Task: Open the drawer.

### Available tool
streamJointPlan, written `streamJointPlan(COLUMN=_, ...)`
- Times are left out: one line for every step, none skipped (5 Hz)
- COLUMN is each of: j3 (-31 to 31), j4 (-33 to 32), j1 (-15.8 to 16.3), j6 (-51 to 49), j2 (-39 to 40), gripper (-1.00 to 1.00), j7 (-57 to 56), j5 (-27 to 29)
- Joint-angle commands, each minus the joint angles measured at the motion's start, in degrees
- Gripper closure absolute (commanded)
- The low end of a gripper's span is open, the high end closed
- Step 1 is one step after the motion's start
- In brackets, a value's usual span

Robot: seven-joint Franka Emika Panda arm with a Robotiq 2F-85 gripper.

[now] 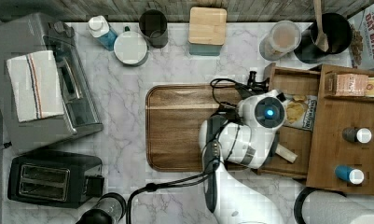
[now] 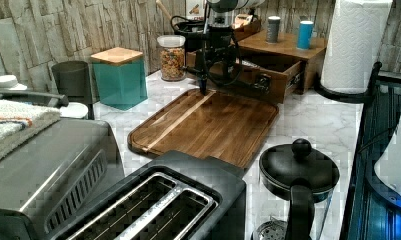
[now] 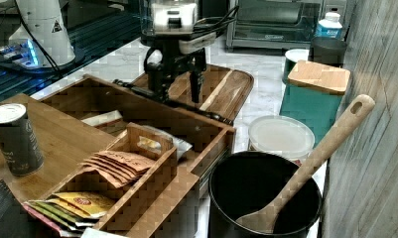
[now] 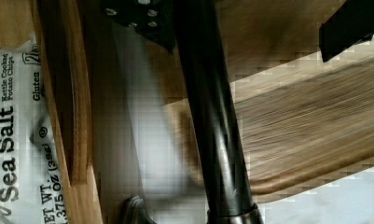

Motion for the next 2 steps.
streamJointPlan(j3=9.9, j4=1.3, j1=14.3, j6=-2.5, j2=-0.4, gripper=-1.00, j7=13.9, j5=0.6)
streamJointPlan(j3=10.6, j4=1.3, j1=14.3, j6=-3.0, j2=-1.3, gripper=-1.00, j7=14.4, j5=-0.2)
